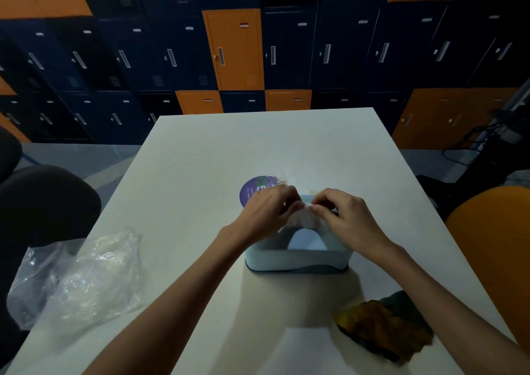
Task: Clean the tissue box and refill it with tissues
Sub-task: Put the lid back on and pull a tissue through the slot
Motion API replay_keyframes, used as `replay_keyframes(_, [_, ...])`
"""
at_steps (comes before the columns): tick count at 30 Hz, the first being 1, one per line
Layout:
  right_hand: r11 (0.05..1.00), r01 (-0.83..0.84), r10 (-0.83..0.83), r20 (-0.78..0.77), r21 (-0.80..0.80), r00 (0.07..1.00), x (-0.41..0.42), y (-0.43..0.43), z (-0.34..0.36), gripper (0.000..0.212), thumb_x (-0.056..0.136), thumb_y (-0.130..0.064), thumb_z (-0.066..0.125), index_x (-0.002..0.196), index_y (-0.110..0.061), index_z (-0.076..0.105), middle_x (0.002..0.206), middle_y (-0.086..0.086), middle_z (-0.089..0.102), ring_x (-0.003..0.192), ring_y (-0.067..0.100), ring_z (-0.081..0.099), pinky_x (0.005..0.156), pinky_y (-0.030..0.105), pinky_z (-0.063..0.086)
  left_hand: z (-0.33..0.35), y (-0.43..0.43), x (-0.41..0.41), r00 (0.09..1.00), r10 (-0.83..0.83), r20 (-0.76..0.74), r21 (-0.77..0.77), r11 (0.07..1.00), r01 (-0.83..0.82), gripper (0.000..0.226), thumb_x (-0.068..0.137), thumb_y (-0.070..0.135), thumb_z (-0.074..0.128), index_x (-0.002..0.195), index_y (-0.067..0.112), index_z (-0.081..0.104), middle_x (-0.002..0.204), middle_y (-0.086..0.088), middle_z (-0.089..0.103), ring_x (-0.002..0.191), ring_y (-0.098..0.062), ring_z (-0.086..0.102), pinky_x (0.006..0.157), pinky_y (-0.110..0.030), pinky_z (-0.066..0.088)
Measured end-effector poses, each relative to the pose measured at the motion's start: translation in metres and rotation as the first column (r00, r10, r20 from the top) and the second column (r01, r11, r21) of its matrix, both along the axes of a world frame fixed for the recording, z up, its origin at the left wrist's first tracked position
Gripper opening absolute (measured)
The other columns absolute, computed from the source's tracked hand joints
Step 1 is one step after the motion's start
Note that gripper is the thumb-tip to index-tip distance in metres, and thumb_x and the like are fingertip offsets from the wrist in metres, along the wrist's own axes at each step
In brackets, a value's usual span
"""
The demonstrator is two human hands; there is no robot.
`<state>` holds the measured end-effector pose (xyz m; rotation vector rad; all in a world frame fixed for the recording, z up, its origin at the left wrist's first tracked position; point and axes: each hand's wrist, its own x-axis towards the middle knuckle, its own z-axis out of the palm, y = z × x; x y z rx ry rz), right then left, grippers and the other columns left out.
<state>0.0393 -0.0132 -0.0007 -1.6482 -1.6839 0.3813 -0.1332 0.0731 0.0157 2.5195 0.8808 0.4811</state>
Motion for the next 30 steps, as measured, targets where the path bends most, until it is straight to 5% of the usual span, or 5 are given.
replay_keyframes(10, [0.983, -0.164, 0.163, -0.01, -0.086, 0.987, 0.011, -0.018, 0.012, 0.019, 0.074, -0.016, 0.081, 0.086, -0.025, 0.069, 0.098, -0.005, 0.061, 0.095, 0.006, 0.06, 0.082, 0.005, 0.047, 0.009, -0.01, -0.032, 0.983, -0.148, 0.107, -0.259, 0.951, 0.171, 0.014, 0.083, 0.03, 0.073, 0.094, 0.022, 0.073, 0.087, 0.009, 0.064, 0.082, -0.006, 0.06, 0.071, -0.02, 0.047])
replay_keyframes(15, [0.992, -0.064, 0.056, -0.077, -0.107, 0.995, 0.009, -0.011, 0.014, 0.016, 0.082, -0.012, 0.074, 0.091, -0.024, 0.07, 0.088, -0.01, 0.068, 0.087, -0.001, 0.062, 0.075, 0.005, 0.045, 0.002, 0.001, -0.035, 0.997, -0.013, 0.079, -0.181, 0.983, 0.027, 0.019, 0.081, 0.03, 0.075, 0.098, 0.025, 0.067, 0.086, 0.009, 0.065, 0.079, -0.006, 0.063, 0.073, -0.031, 0.054])
replay_keyframes(21, [0.976, 0.046, -0.066, -0.085, -0.214, 0.994, 0.008, 0.007, 0.016, 0.007, 0.087, -0.014, 0.068, 0.089, -0.019, 0.071, 0.084, -0.005, 0.071, 0.08, 0.004, 0.063, 0.066, 0.003, 0.041, 0.001, 0.009, -0.023, 0.987, 0.112, 0.115, -0.255, 0.964, -0.08, 0.014, 0.083, 0.025, 0.074, 0.091, 0.017, 0.067, 0.078, 0.005, 0.071, 0.069, -0.001, 0.064, 0.066, -0.018, 0.051])
replay_keyframes(25, [0.964, 0.059, -0.068, -0.024, -0.26, 0.997, 0.006, 0.01, 0.019, 0.01, 0.09, -0.016, 0.064, 0.093, -0.019, 0.073, 0.087, -0.007, 0.069, 0.082, 0.001, 0.061, 0.068, 0.006, 0.042, 0.0, -0.004, -0.016, 0.994, 0.094, 0.059, 0.16, 0.982, -0.103, 0.02, 0.087, 0.036, 0.066, 0.103, 0.023, 0.063, 0.098, 0.008, 0.068, 0.089, -0.013, 0.062, 0.076, -0.029, 0.045])
replay_keyframes(30, [0.962, 0.106, -0.091, 0.069, -0.25, 0.993, 0.004, 0.01, 0.02, 0.01, 0.089, -0.016, 0.064, 0.094, -0.019, 0.073, 0.088, -0.002, 0.065, 0.078, 0.006, 0.058, 0.074, 0.019, 0.048, -0.013, -0.025, 0.004, 0.985, 0.165, -0.057, 0.483, 0.867, -0.118, 0.043, 0.068, 0.055, 0.074, 0.087, 0.02, 0.06, 0.083, -0.001, 0.056, 0.07, -0.023, 0.052, 0.066, -0.035, 0.04])
